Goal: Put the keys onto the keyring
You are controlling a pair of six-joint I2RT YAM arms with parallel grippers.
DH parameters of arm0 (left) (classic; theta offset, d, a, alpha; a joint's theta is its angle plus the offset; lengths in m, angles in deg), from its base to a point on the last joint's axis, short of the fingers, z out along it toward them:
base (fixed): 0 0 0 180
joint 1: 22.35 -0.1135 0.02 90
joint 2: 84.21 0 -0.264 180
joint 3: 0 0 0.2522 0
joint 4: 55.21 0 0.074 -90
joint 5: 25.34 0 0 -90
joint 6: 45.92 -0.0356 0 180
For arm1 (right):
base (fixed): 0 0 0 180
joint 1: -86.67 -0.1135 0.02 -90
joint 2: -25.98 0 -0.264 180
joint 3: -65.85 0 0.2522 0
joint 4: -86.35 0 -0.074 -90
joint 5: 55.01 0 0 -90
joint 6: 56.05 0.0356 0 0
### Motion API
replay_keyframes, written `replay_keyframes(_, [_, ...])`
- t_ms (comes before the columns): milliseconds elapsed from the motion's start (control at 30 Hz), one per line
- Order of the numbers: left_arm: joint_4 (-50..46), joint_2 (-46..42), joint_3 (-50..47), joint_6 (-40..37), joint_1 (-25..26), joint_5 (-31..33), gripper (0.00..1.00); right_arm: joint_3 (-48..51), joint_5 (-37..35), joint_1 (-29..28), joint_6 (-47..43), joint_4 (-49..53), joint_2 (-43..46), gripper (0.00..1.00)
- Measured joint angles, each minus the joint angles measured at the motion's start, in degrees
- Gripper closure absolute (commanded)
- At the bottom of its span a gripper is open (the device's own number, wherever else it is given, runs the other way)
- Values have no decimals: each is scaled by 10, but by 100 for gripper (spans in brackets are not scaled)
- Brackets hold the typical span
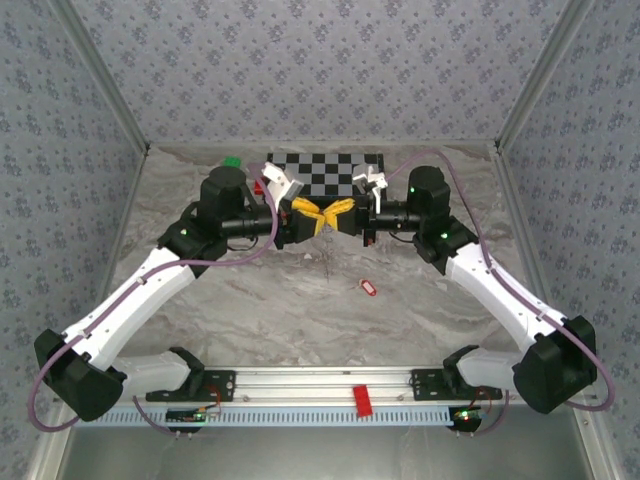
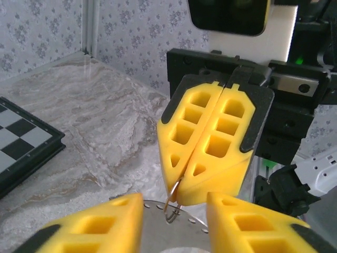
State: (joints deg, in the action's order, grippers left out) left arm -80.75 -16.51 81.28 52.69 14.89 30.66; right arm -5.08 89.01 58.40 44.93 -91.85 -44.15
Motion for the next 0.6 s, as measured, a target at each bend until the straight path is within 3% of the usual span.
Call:
replay_keyframes(67, [27, -13, -11, 20, 0, 17, 53, 25, -15, 0, 21, -35, 9, 100])
replay_keyframes(300, [120, -95, -78, 91, -11, 57, 52, 111, -106, -11, 103, -166, 44, 100])
replay_keyframes(600, [171, -83, -105, 134, -11, 62, 58, 150, -202, -49, 148, -261, 62, 100])
